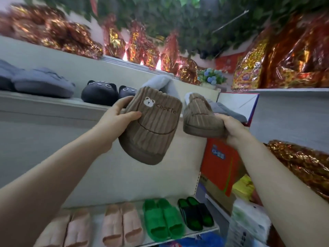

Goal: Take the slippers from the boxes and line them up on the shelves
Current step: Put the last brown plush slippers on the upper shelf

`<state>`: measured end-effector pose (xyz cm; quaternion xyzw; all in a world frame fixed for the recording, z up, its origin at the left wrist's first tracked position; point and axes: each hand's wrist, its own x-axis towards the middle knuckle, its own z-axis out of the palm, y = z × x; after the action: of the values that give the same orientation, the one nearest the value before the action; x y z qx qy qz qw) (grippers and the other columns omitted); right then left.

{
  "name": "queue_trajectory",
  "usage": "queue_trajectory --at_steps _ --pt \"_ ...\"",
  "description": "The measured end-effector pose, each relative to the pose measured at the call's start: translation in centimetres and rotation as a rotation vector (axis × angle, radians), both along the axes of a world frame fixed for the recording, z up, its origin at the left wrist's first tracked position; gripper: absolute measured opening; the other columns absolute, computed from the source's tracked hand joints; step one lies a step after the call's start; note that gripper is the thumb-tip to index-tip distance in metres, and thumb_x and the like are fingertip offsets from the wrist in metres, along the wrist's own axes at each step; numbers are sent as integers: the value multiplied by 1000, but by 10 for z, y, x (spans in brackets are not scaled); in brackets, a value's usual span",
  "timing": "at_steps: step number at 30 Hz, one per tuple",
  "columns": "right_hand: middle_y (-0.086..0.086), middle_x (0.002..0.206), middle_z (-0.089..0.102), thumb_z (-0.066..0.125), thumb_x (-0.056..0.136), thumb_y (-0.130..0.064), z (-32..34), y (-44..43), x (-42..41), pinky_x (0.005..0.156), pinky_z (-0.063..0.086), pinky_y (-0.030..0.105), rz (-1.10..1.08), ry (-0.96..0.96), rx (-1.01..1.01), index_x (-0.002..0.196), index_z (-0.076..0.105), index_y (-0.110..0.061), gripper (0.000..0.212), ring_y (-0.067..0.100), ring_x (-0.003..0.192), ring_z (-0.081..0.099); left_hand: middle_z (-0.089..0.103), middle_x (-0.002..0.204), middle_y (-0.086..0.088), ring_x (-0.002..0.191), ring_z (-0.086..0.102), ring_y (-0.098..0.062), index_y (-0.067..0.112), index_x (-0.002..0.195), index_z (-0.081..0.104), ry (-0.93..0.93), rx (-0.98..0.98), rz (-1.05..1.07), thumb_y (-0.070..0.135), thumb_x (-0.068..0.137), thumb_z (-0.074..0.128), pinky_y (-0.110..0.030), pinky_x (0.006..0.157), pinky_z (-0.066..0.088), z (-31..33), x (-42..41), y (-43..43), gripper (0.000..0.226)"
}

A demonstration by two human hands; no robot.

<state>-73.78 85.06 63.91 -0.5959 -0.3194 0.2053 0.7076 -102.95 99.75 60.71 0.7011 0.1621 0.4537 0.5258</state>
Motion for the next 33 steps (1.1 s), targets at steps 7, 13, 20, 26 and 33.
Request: queue_trajectory --at_steps 7,13,20,26,33 --pt "12 97 58 62 94 -32 44 14 81 67 62 36 89 91 36 109 59 -12 26 22 84 62 64 110 -5 95 62 -21 22 122 58 43 -147 107 21 89 55 -33 69 55 54 102 3 33" --pt "6 109 69 81 67 -34 27 18 110 77 56 28 292 -267 -4 115 66 -6 57 16 100 62 55 82 -9 71 55 -17 11 82 49 92 -255 242 11 95 47 -32 65 53 79 167 -1 13" --pt "2 117 67 57 96 -35 14 32 131 87 48 29 -130 -874 -116 125 64 -21 33 15 109 61 63 119 -17 112 55 -35 13 116 65 403 518 813 35 100 39 -40 92 44 69 186 4 38" --pt "0 124 58 46 86 -67 -8 46 97 96 44 36 -250 -1232 2 133 51 -31 59 21 116 53 45 140 -7 128 41 -31 28 137 45 508 1159 840 67 86 37 -48 100 42 14 189 -13 65" --pt "10 129 52 46 89 -56 -14 94 109 100 43 48 -260 -1294 -89 141 40 -28 59 34 119 49 47 134 -15 123 42 -39 22 137 46 626 1159 870 58 86 33 -50 100 41 12 216 43 64"
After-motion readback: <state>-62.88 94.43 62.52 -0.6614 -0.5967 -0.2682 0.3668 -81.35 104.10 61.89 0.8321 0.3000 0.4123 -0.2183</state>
